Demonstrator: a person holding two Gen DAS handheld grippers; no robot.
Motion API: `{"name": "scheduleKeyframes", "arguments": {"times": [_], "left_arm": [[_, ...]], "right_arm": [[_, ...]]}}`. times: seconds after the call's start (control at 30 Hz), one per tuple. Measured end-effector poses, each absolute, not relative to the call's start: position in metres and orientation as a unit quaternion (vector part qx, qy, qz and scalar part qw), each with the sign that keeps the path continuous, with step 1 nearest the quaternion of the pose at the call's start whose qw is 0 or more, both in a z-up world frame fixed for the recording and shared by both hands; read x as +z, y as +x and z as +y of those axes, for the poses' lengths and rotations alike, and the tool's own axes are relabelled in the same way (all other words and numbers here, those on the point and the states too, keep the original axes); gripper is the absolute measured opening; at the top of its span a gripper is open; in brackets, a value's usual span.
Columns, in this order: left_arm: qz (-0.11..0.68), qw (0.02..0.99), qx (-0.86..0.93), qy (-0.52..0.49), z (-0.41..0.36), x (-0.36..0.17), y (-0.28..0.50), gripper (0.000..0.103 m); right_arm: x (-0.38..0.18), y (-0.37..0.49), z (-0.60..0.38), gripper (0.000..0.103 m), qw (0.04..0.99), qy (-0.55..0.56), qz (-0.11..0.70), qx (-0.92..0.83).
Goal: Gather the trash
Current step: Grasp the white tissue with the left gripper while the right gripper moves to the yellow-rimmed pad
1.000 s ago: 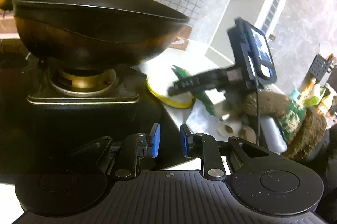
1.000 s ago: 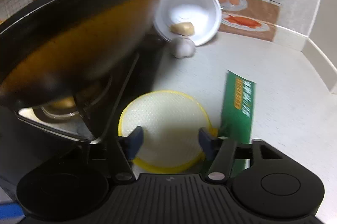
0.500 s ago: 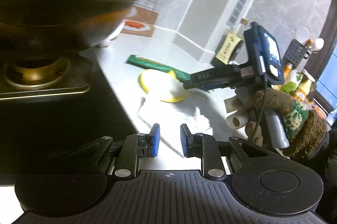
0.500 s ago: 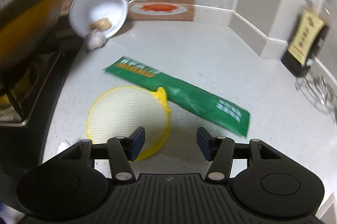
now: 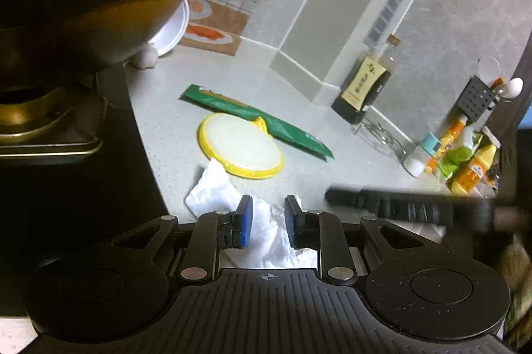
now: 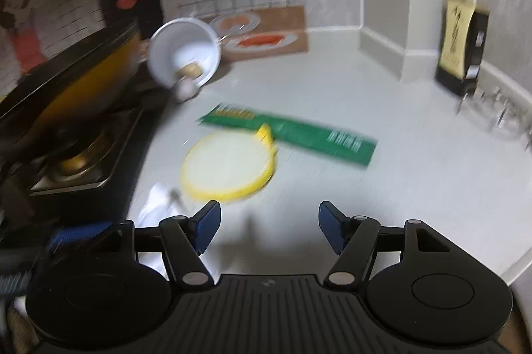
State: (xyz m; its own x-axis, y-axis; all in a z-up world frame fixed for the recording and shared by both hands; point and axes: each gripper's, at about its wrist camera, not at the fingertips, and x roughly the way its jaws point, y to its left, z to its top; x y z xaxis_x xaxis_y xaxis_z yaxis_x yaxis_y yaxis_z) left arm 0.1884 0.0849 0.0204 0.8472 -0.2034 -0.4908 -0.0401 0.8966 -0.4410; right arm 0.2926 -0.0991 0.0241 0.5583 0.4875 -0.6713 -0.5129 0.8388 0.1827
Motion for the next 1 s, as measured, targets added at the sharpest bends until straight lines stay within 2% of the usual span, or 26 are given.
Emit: {"name": "scheduleKeyframes", "arguments": {"times": [0.07,0.13,0.27,0.43,0.5,0.67,0.87,1.0], "left_arm": [[0.276,0.937,-0.042,-0.211,0.078,0.02,0.191,0.024],[0.278,0.943,-0.035,-0.18,0.068,0.02,0.195,0.02],[0.283,0.954,0.014,-0.099,0.053,0.017,0.198,0.021],[0.246,0.967,0.031,-0.052,0.057,0.028,0.187,0.021],[0.254,0.966,0.033,-0.034,0.057,0.029,0.192,0.021],[0.299,0.953,0.013,-0.051,0.059,0.018,0.209,0.022],[0.337,0.933,-0.113,-0.057,0.028,0.003,0.21,0.022],[0.299,0.947,-0.111,-0.034,0.022,0.015,0.194,0.023]], "right_arm": [[0.016,0.283,-0.097,0.066,0.873,-0.008,0.381,0.305],[0.011,0.275,-0.093,0.066,0.864,-0.011,0.387,0.32],[0.014,0.274,-0.098,0.065,0.872,-0.016,0.372,0.316],[0.022,0.283,-0.128,0.065,0.882,0.015,0.359,0.303],[0.02,0.285,-0.14,0.065,0.883,0.031,0.356,0.304],[0.009,0.28,-0.166,0.065,0.875,0.08,0.353,0.323],[0.0,0.26,-0.181,0.065,0.907,0.041,0.314,0.276],[-0.007,0.239,-0.198,0.065,0.925,0.044,0.287,0.244]]}}
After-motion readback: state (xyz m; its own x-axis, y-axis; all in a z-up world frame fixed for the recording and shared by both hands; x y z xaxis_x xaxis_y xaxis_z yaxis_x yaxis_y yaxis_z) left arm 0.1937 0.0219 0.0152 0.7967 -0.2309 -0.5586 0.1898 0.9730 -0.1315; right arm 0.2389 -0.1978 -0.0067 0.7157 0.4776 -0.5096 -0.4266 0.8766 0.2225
